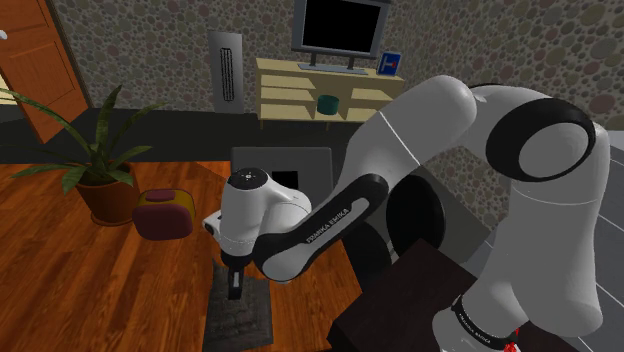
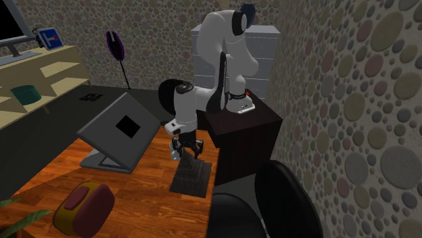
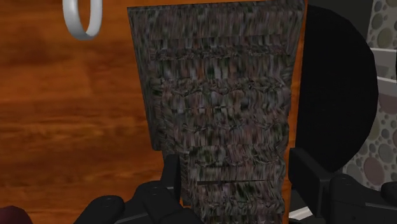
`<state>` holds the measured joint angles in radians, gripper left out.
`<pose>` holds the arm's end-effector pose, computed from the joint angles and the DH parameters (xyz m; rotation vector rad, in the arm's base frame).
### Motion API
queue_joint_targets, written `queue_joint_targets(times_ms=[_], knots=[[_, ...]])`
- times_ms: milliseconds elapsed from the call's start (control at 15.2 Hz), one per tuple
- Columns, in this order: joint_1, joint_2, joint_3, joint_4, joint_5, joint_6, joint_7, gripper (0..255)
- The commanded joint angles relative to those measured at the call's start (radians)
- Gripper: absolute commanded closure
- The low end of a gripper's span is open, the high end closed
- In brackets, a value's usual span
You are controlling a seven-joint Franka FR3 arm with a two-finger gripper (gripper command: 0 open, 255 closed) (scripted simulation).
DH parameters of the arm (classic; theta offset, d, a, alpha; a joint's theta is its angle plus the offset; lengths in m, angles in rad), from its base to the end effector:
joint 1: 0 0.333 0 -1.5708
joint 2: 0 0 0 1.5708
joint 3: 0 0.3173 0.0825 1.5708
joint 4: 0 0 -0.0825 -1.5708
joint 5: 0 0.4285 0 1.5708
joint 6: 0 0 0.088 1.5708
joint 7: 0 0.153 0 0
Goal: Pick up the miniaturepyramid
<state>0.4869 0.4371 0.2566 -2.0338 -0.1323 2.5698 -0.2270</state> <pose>0.4736 0.4380 0.1666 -2.6664 -1.5415 -0.1636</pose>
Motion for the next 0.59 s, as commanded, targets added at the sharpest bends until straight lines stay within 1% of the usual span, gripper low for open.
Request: queue_joint_targets(times_ms=[0,528], knots=[[-0.005,-0.022,0.006,0.004,0.008,-0.021,-0.006,255],[-0.018,-0.089,0.023,0.015,0.036,-0.098,-0.023,255]])
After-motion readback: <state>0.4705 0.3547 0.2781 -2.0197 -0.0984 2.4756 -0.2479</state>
